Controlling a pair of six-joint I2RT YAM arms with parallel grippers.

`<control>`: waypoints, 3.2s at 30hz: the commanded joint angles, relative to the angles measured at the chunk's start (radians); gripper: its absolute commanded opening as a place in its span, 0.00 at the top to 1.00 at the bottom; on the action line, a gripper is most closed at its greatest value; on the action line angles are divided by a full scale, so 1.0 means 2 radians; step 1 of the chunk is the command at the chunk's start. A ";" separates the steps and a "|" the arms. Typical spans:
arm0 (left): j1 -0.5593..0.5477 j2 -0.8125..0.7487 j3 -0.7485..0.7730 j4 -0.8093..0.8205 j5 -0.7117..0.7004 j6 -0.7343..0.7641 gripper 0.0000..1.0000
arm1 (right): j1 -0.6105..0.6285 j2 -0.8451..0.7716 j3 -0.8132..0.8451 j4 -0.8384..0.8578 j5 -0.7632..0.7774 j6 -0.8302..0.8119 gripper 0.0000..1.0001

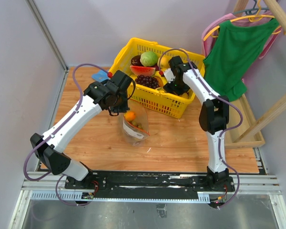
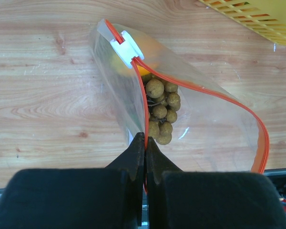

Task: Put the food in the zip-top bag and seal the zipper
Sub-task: Pick up the fake fruit from the bin, then place the fake fruit in the zipper food storage bag.

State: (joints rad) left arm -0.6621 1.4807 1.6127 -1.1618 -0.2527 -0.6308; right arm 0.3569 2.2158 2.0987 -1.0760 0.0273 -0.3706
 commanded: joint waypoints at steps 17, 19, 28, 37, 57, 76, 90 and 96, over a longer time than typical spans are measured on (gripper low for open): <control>0.005 -0.015 -0.023 0.022 0.002 -0.006 1.00 | 0.003 -0.122 0.032 0.001 -0.039 0.112 0.72; 0.005 -0.020 -0.029 0.027 0.006 -0.008 1.00 | 0.005 -0.143 0.032 0.005 -0.040 0.122 0.72; 0.006 -0.034 -0.035 0.039 0.015 -0.015 1.00 | 0.023 -0.235 -0.002 0.058 -0.084 0.175 0.73; 0.006 -0.045 -0.038 0.041 0.019 -0.020 1.00 | 0.073 -0.322 -0.083 0.137 -0.166 0.205 0.73; 0.006 -0.055 -0.050 0.049 0.024 -0.033 1.00 | 0.191 -0.403 -0.360 0.465 -0.356 0.304 0.72; 0.006 -0.062 -0.059 0.054 0.030 -0.033 1.00 | 0.197 -0.319 -0.388 0.494 -0.329 0.297 0.58; 0.006 -0.065 -0.071 0.052 0.026 -0.035 1.00 | 0.197 -0.285 -0.341 0.451 -0.306 0.304 0.17; 0.006 -0.063 -0.072 0.051 0.022 -0.037 1.00 | 0.197 -0.294 -0.322 0.424 -0.302 0.300 0.12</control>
State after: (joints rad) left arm -0.6575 1.3769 1.4750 -1.0706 -0.1974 -0.6903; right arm 0.7376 1.6516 1.4097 -0.1795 -0.5968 0.2382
